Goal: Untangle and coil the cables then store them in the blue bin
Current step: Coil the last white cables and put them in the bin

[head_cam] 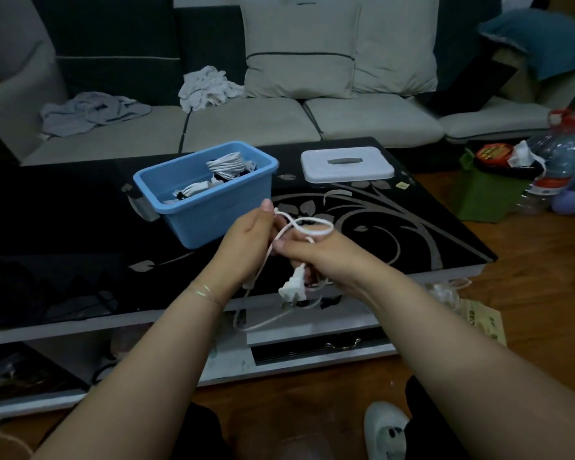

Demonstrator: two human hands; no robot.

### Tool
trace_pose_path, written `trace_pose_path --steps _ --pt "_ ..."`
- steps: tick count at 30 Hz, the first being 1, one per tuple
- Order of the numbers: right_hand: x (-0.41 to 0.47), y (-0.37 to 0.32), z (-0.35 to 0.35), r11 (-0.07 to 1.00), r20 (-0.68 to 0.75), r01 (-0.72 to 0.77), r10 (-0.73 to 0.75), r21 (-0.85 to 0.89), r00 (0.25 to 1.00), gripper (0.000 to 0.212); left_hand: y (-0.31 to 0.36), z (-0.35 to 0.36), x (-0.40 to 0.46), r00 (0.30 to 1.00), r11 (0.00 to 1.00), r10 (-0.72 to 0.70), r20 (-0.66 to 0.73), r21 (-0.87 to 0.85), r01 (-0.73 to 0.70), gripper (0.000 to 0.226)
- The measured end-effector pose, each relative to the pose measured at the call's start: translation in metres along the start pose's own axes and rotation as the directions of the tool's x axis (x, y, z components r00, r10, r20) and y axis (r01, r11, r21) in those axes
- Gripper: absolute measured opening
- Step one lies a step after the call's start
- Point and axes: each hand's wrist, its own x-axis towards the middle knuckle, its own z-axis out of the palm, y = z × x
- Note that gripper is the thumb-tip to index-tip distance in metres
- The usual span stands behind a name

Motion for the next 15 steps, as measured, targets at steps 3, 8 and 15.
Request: trace_pose_path --steps 3,8,15 --pt "-0.002 -0.010 -0.006 0.997 -0.065 0.074 -0.072 0.034 0.995 0.018 -0.006 -0.003 0.004 0.999 1.000 0.001 -0.051 0.025 0.000 0.044" --pt "-0.005 -0.011 -0.010 0.989 -0.240 0.126 -0.142 -0.082 0.960 0.016 -0.002 -0.002 -0.001 0.998 1.000 -0.014 0.056 -0.012 0.015 0.043" --pt "0.001 -0.010 -0.015 0.960 -0.365 0.245 -0.278 -0.134 0.889 0.027 0.012 -0.001 -0.006 0.951 0.974 -0.050 0.304 -0.196 0.114 0.045"
